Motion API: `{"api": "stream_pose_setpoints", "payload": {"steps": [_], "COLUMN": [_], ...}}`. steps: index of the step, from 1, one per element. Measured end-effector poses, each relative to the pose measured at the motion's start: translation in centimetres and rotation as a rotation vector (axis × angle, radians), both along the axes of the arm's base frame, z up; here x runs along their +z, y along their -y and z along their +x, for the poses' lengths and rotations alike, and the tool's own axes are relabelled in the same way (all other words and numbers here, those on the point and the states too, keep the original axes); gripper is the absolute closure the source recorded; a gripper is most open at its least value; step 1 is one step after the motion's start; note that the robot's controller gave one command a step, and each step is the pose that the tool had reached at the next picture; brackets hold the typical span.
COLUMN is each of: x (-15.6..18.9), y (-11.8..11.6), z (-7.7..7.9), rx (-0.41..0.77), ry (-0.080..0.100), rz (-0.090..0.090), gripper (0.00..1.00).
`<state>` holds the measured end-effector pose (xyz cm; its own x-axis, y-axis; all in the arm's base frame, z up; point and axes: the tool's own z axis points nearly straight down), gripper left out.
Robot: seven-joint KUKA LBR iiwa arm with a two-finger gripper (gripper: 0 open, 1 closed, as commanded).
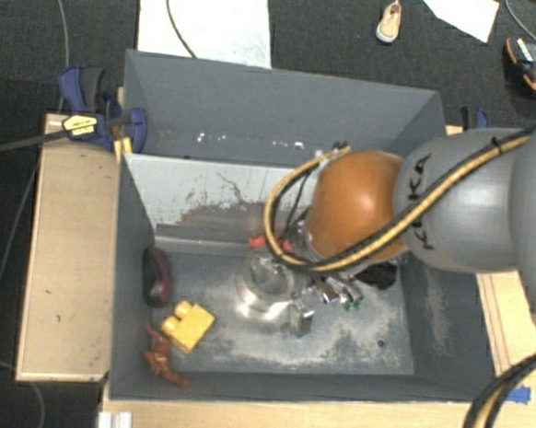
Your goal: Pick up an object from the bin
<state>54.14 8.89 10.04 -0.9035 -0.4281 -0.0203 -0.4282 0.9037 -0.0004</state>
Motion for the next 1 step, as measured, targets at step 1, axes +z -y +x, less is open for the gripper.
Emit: {"api": "stream_pose_setpoints", "payload": {"steps": [1], "x": [-3.00], "y": [1.20], "z": [0.70], "rx": [-0.003], "ry": [0.001], "rz": [-0.001], "gripper": [0.00]}}
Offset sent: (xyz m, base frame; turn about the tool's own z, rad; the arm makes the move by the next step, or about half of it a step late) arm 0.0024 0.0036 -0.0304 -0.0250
